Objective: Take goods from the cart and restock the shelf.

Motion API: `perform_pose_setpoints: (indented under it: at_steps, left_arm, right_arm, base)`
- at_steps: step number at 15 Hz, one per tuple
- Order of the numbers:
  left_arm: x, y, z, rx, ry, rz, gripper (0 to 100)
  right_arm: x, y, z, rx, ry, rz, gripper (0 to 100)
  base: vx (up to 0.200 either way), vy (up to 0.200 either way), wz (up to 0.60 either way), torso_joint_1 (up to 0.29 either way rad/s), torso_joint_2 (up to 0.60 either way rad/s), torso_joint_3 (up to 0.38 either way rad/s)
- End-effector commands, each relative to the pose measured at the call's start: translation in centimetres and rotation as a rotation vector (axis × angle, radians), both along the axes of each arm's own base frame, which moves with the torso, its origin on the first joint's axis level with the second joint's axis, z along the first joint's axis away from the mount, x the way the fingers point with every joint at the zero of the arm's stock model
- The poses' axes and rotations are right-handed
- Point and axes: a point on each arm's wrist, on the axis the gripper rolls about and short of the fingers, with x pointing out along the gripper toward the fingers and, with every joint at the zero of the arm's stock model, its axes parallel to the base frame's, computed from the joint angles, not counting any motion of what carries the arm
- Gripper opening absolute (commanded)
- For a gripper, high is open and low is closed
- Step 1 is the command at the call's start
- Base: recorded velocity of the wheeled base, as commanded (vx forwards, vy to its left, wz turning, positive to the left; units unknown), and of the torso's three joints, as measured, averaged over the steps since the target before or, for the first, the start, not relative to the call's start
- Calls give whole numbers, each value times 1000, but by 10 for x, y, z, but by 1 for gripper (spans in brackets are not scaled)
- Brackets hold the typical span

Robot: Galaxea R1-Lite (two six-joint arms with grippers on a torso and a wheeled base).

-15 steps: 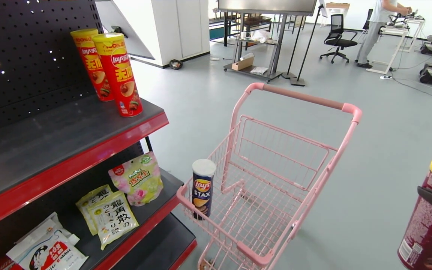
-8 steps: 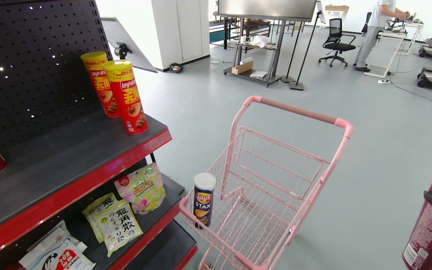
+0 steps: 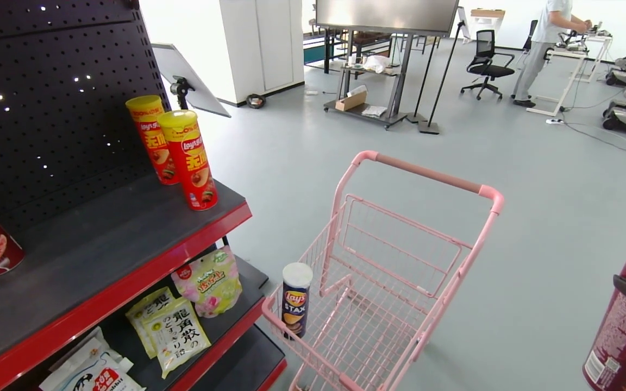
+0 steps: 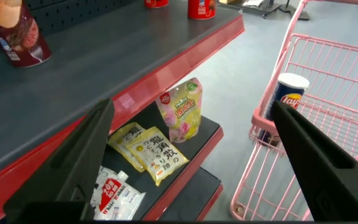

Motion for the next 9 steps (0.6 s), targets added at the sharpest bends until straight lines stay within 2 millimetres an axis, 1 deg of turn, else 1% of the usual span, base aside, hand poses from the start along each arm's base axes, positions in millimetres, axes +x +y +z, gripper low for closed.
perform_pose_setpoints:
  at_steps: [1, 5, 6, 7, 9]
  left_arm:
    - [0, 0, 0, 0, 1, 0, 100]
    - [0, 0, 0, 0, -1, 0, 100]
    - [0, 0, 0, 0, -1, 0, 100]
    - [0, 0, 0, 0, 1, 0, 100]
    - [0, 0, 0, 0, 1, 0, 100]
  right_arm:
    - [3, 1, 0, -3, 10, 2, 0]
    - [12, 1, -2, -13, 34, -12, 0]
    - [13, 0, -2, -20, 35, -20, 0]
    - [14, 0, -2, -26, 33, -24, 0]
    - [14, -1, -3, -27, 35, -31, 0]
  base:
    - [0, 0, 0, 154, -354, -198]
    - [0, 0, 0, 160, -353, -194]
    - [0, 0, 0, 100, -286, -144]
    - [0, 0, 0, 41, -66, -36]
    - [0, 0, 600, 22, -27, -19]
